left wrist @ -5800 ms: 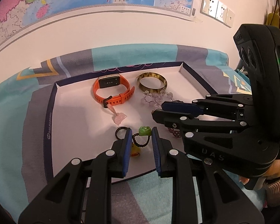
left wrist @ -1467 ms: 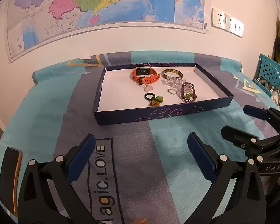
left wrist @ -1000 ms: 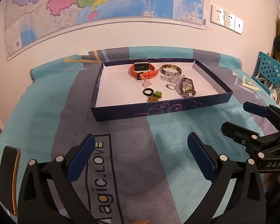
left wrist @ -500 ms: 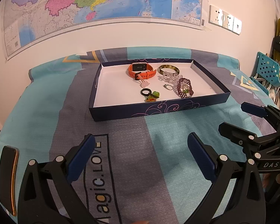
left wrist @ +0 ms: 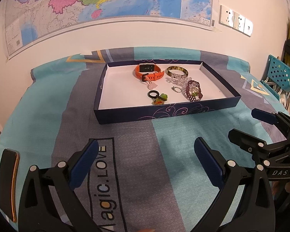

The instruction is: Organize jewelry

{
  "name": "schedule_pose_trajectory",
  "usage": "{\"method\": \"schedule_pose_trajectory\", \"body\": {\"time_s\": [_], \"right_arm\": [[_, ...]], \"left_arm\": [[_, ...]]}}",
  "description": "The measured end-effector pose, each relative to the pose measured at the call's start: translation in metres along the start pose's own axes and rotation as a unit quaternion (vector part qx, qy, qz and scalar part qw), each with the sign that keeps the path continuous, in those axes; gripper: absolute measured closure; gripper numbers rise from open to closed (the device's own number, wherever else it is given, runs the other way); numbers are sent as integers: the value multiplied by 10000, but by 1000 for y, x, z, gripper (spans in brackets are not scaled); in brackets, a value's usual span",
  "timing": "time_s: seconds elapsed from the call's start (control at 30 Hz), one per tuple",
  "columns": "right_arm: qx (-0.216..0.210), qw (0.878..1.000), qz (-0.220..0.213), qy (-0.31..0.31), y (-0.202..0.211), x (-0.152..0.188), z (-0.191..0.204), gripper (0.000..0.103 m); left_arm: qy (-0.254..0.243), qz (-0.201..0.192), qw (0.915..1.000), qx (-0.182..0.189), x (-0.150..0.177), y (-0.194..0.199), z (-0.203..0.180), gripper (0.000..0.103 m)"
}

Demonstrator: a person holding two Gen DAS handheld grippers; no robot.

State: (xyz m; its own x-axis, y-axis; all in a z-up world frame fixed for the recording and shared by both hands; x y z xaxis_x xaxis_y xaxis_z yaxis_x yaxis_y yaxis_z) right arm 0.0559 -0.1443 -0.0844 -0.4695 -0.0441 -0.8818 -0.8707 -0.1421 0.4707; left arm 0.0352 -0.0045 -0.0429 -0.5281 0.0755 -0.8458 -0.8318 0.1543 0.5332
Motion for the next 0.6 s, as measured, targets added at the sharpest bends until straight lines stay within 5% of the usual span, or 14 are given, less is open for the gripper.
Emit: {"method": "schedule_pose_trajectory", "body": {"time_s": [0.6], "right_arm": [[5, 10000, 16, 5, 1, 3, 1, 7]], "left_arm": [[4, -21, 10000, 16, -1, 2, -2, 6]]}}
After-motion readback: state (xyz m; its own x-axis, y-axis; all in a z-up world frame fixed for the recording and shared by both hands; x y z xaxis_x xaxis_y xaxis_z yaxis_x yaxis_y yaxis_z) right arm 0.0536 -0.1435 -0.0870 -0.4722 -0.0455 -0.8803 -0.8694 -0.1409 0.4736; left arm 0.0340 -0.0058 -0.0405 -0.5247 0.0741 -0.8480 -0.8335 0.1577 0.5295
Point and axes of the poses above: each gripper's, at about its wrist camera, not at the fingertips, and y roughly against the way its jaws point, z to its left, x to its underside, the point moved 3 cm from there along -y, roughly the way its jaws point, and after that the axes turned 9 degrees about -z, right-handed, at the moved point
